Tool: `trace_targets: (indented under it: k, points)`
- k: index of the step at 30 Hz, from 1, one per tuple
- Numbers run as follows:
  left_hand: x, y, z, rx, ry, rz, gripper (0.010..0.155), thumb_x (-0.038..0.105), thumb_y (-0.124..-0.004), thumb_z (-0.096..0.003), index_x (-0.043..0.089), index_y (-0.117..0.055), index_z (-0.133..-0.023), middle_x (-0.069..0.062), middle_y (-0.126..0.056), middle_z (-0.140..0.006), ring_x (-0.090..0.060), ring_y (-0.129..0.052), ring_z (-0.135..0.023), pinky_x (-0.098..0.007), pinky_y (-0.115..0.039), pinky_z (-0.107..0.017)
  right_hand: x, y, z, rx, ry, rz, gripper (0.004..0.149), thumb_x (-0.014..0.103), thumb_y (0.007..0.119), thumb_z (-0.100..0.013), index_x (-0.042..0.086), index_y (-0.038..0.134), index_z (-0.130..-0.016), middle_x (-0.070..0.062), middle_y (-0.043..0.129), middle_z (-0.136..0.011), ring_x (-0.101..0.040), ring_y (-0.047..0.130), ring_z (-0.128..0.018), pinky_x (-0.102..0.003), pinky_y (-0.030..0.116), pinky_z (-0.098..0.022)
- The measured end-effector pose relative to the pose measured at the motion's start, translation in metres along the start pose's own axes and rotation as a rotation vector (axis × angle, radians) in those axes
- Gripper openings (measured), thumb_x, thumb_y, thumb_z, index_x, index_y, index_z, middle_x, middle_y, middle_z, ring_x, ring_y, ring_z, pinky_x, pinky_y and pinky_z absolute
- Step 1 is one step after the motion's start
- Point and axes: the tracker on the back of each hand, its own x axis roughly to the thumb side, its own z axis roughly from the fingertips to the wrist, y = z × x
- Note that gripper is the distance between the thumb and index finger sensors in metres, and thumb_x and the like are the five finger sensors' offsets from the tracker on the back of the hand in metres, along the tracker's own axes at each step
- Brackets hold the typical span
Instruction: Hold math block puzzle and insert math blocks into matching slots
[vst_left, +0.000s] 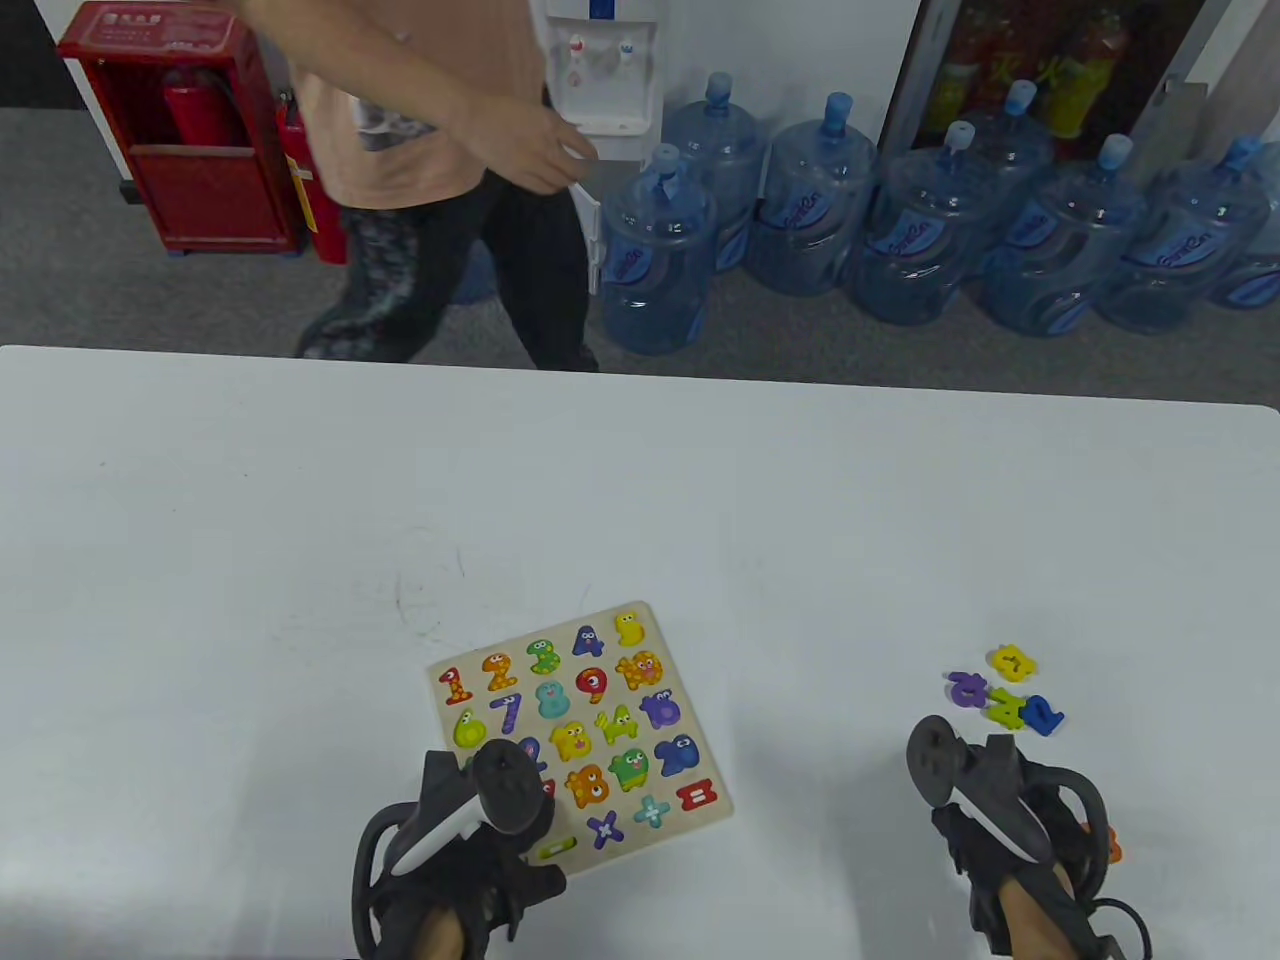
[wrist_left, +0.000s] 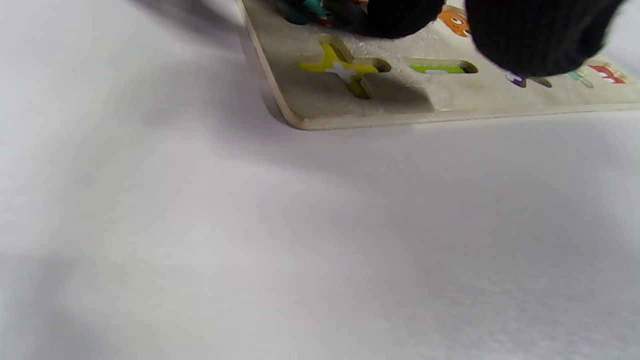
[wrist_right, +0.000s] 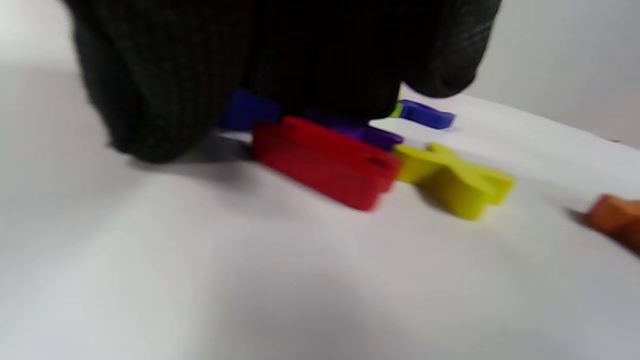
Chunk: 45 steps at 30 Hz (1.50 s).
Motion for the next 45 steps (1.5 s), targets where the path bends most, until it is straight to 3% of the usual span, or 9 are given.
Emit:
trace_targets:
  k: [7,12,18,22,24,30,37,41,45]
  points:
    - [0.038,-0.007,-0.003,-0.029,-0.070,-0.082,0.066,0.056,-0.077,-0.0333,0.042,-0.057,-0.095,0.014,-0.026,-0.107,-0.047,-0.018,-0.104,-0.074,-0.041,-0.072,0.041,-0.005,0.017,-0.072,-0.139,0.122,0.062,0.044,0.086,-0.015,0.027,0.083,-0.074,0.001,0.090,-0.072,-0.021,0.089,-0.062,-0.039,0.077,-0.051]
    - [0.057,-0.013,-0.003,-0.037,-0.135,-0.130,0.066,0.055,-0.078,-0.0333,0.041,-0.058,-0.095,0.014,-0.026,-0.108,-0.047,-0.019,-0.104,-0.074,-0.042,-0.072,0.057,-0.004,0.028,-0.118,-0.196,0.190,0.060,0.043,0.083,-0.018,0.026,0.082,-0.076,0.000,0.087,-0.076,-0.023,0.087,-0.066,-0.041,0.075,-0.054]
    - [0.063,-0.014,-0.006,-0.019,-0.192,-0.126,0.066,0.056,-0.078,-0.0331,0.041,-0.059,-0.095,0.015,-0.027,-0.108,-0.046,-0.019,-0.105,-0.075,-0.039,-0.071,0.058,0.002,0.027,-0.075,-0.233,0.194,0.060,0.035,0.071,-0.027,0.025,0.069,-0.086,-0.004,0.073,-0.089,-0.027,0.075,-0.078,-0.044,0.068,-0.061]
    - [0.059,-0.009,-0.005,0.001,-0.211,-0.094,0.067,0.057,-0.079,-0.0320,0.040,-0.064,-0.095,0.014,-0.032,-0.109,-0.044,-0.024,-0.106,-0.075,-0.042,-0.071,0.052,-0.001,0.026,-0.073,-0.229,0.105,0.057,0.032,0.064,-0.030,0.024,0.069,-0.086,-0.004,0.070,-0.090,-0.027,0.073,-0.079,-0.044,0.066,-0.062]
    - [0.055,-0.004,-0.001,0.050,-0.211,-0.065,0.075,0.058,-0.079,-0.0309,0.037,-0.057,-0.100,0.011,-0.028,-0.110,-0.046,-0.030,-0.107,-0.077,-0.043,-0.070,0.048,-0.003,0.024,-0.094,-0.215,0.053,0.054,0.031,0.064,-0.031,0.025,0.072,-0.084,-0.004,0.071,-0.090,-0.027,0.073,-0.079,-0.044,0.066,-0.062]
    - [0.047,0.008,0.019,0.237,-0.076,-0.117,0.094,0.062,-0.081,-0.0286,0.027,-0.042,-0.106,-0.003,-0.027,-0.112,-0.056,-0.032,-0.105,-0.085,-0.042,-0.064,0.041,-0.005,0.021,-0.137,-0.164,-0.008,0.048,0.030,0.063,-0.031,0.028,0.077,-0.076,0.001,0.071,-0.089,-0.023,0.073,-0.079,-0.043,0.064,-0.065]
    - [0.046,-0.009,-0.007,0.152,0.015,-0.181,0.095,0.063,-0.080,-0.0285,0.029,-0.039,-0.107,-0.002,-0.029,-0.113,-0.054,-0.032,-0.107,-0.085,-0.038,-0.064,0.035,-0.009,0.020,0.028,-0.242,-0.032,0.046,0.030,0.063,-0.028,0.027,0.084,-0.068,-0.001,0.072,-0.088,-0.024,0.075,-0.077,-0.043,0.068,-0.060]
    - [0.048,-0.012,-0.015,0.136,0.024,-0.187,0.097,0.064,-0.079,-0.0280,0.031,-0.032,-0.107,0.000,-0.022,-0.113,-0.053,-0.027,-0.108,-0.085,-0.037,-0.066,0.039,-0.006,0.016,0.004,-0.196,0.006,0.045,0.030,0.064,-0.029,0.028,0.082,-0.070,0.000,0.071,-0.089,-0.024,0.074,-0.078,-0.044,0.067,-0.062]
    - [0.045,-0.012,-0.017,0.121,0.011,-0.171,0.096,0.063,-0.079,-0.0283,0.034,-0.031,-0.106,0.004,-0.020,-0.113,-0.051,-0.023,-0.108,-0.084,-0.035,-0.067,0.042,-0.006,0.015,-0.098,-0.120,0.049,0.047,0.030,0.066,-0.031,0.028,0.079,-0.077,0.001,0.066,-0.094,-0.023,0.074,-0.081,-0.045,0.065,-0.064]
